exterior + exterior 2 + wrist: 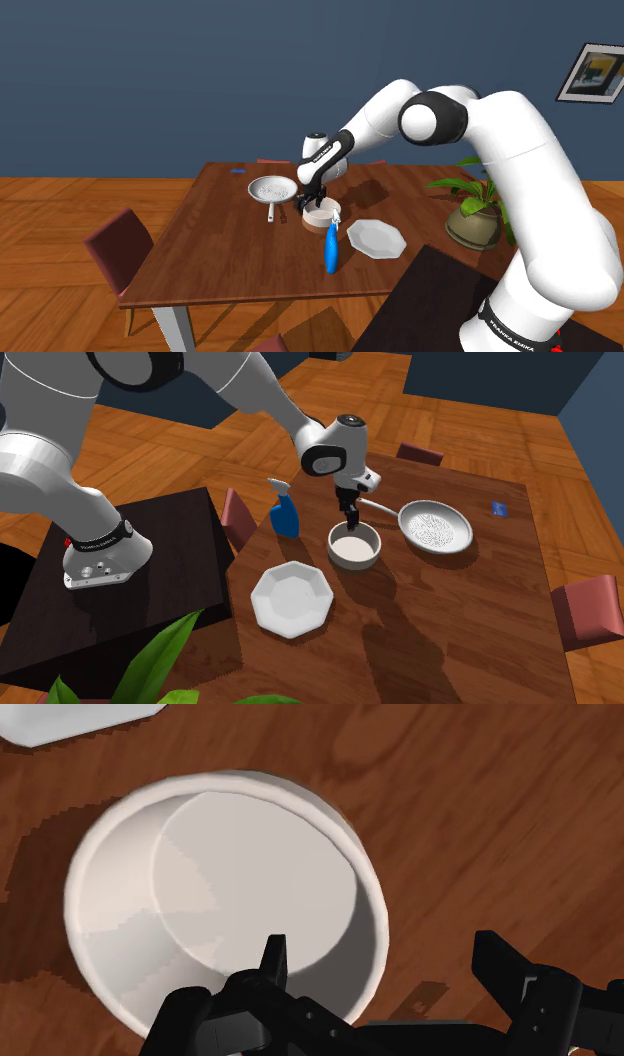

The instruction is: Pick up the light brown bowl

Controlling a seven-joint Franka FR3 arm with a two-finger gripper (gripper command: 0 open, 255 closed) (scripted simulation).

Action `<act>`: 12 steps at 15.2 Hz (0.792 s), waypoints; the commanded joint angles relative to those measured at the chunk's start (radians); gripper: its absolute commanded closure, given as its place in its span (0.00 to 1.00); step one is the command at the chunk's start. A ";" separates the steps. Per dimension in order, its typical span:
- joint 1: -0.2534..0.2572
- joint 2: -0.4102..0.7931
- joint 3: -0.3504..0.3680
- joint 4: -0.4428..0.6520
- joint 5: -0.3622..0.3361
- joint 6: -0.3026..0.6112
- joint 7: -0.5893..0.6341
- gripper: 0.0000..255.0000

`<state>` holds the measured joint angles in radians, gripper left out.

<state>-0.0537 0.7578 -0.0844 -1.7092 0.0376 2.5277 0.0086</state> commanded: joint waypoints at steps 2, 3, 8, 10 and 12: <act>-0.001 0.033 0.002 0.010 0.002 0.023 0.001 0.00; -0.001 0.044 0.003 0.014 0.002 0.030 0.001 0.00; -0.002 0.060 0.004 0.020 0.003 0.040 0.001 1.00; -0.002 0.060 0.004 0.020 0.003 0.040 0.001 1.00; -0.002 0.060 0.004 0.020 0.003 0.040 0.001 1.00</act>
<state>-0.0552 0.8172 -0.0805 -1.6890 0.0408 2.5675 0.0100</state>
